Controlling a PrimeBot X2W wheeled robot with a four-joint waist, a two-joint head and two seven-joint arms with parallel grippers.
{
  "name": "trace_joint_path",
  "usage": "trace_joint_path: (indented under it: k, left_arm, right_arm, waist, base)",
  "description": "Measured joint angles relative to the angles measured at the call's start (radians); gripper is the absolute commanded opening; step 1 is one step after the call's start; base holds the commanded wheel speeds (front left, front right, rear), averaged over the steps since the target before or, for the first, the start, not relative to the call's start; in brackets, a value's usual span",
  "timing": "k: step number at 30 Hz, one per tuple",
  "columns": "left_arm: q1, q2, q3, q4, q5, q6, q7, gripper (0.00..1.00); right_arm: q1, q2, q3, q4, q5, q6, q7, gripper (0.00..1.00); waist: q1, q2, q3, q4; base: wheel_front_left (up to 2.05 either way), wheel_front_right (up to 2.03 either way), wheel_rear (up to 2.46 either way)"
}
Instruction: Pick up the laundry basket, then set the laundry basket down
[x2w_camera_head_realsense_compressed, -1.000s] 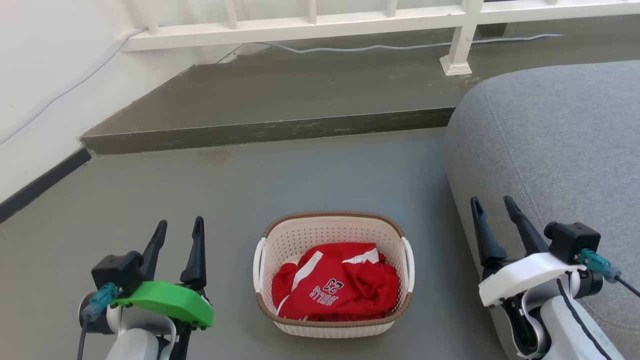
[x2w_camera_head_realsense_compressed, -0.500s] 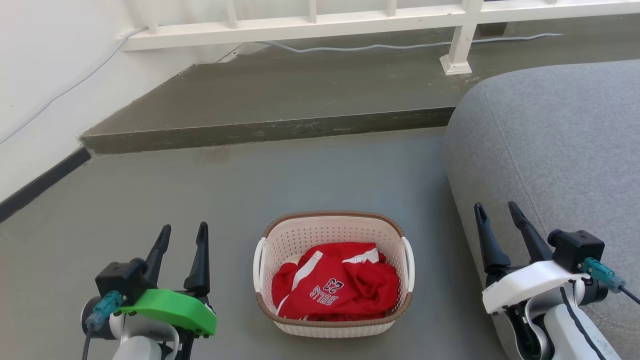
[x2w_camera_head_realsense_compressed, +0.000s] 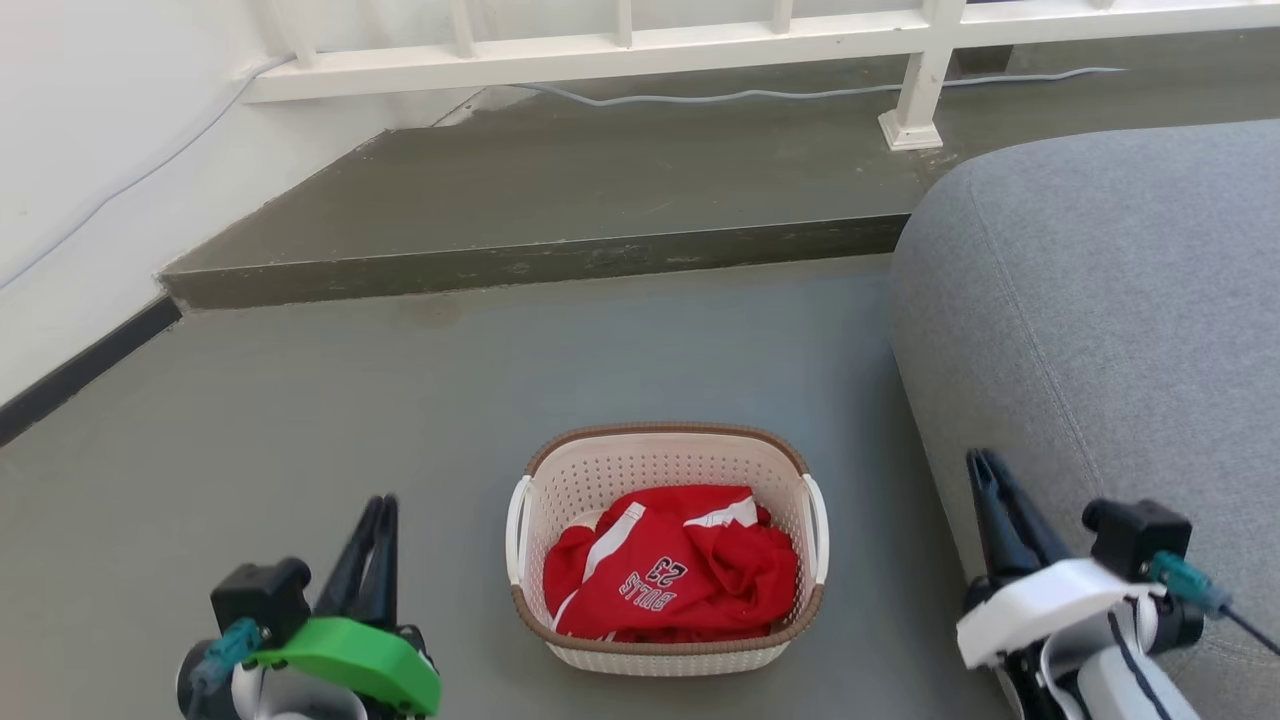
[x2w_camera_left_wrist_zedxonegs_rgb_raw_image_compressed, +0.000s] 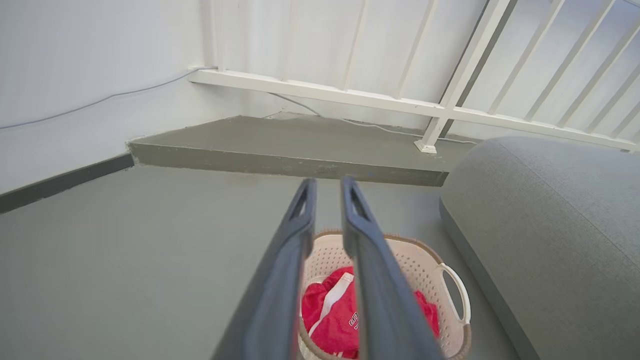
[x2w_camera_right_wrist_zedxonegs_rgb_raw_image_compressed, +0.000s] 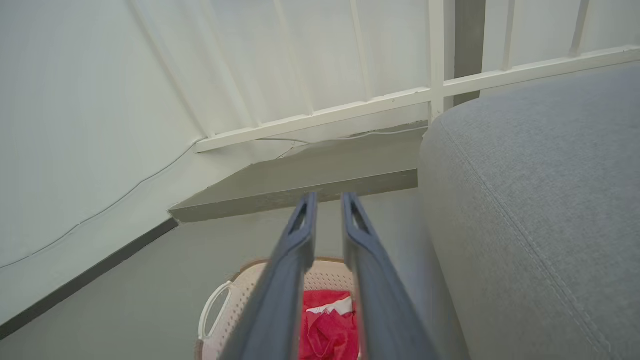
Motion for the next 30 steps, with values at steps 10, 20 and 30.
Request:
trace_joint_path:
  k: [10, 20, 30]
  left_arm:
    - [0.013, -0.001, 0.020, 0.016, -0.081, 0.000, 0.028, 0.00]
    - [0.012, -0.002, 0.043, 0.016, -0.215, 0.000, 0.066, 0.00]
    - [0.012, -0.002, 0.073, 0.013, -0.329, -0.001, 0.105, 0.00]
  right_arm:
    - [0.017, 0.005, -0.025, 0.015, 0.080, 0.000, 0.025, 0.00]
    - [0.016, 0.013, -0.054, 0.015, 0.227, 0.008, 0.067, 0.00]
    - [0.011, 0.021, -0.087, 0.014, 0.346, 0.010, 0.105, 0.00]
  waist:
    - [0.0000, 0.0000, -0.001, 0.002]
    - [0.0000, 0.0000, -0.002, 0.004]
    - [0.0000, 0.0000, -0.003, 0.007]
  base:
    - [0.00, 0.00, 0.00]
    - [0.00, 0.00, 0.00]
    - [0.00, 0.00, 0.00]
